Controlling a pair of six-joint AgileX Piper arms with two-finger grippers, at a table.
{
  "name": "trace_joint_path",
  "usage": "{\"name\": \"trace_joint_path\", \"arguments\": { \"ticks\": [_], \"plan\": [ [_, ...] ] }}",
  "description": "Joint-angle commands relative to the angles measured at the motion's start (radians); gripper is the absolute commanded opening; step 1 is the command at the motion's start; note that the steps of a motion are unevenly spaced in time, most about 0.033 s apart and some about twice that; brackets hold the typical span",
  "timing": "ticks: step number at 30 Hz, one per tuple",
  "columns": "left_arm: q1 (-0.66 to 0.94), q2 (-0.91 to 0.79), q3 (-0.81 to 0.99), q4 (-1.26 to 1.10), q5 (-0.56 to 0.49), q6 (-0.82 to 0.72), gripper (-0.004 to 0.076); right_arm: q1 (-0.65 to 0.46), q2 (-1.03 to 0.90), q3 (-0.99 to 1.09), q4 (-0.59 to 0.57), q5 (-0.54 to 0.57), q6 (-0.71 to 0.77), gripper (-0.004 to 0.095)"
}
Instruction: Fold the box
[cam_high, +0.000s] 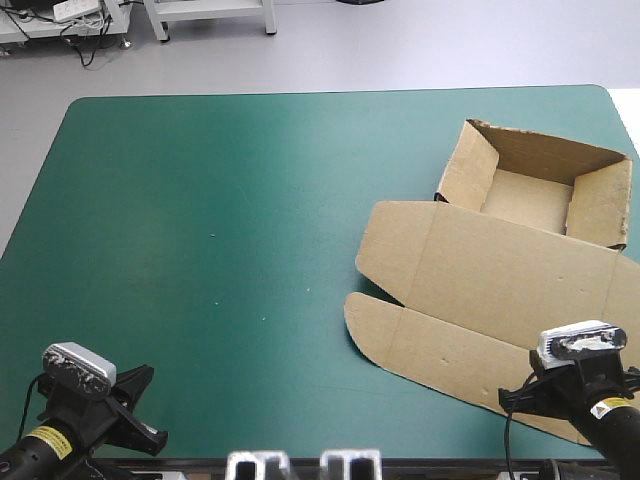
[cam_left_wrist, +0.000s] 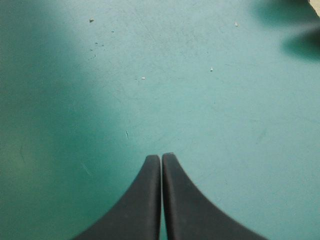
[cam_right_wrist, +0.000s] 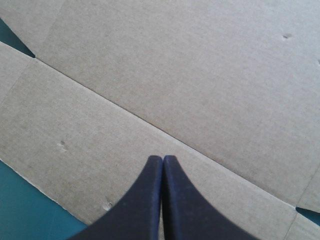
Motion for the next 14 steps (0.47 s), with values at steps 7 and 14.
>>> {"name": "trace_joint_path", "arguments": {
  "ticks": [7, 14],
  "plan": [
    [0.000, 0.011, -0.026, -0.020, -0.064, -0.001, -0.0004, 0.001, 0.006, -0.022, 0.027, -0.060, -0.009, -0.0019],
    [0.000, 0.011, -0.026, -0.020, -0.064, -0.001, -0.0004, 0.001, 0.006, -0.022, 0.027, -0.060, -0.009, -0.0019]
  ]
}}
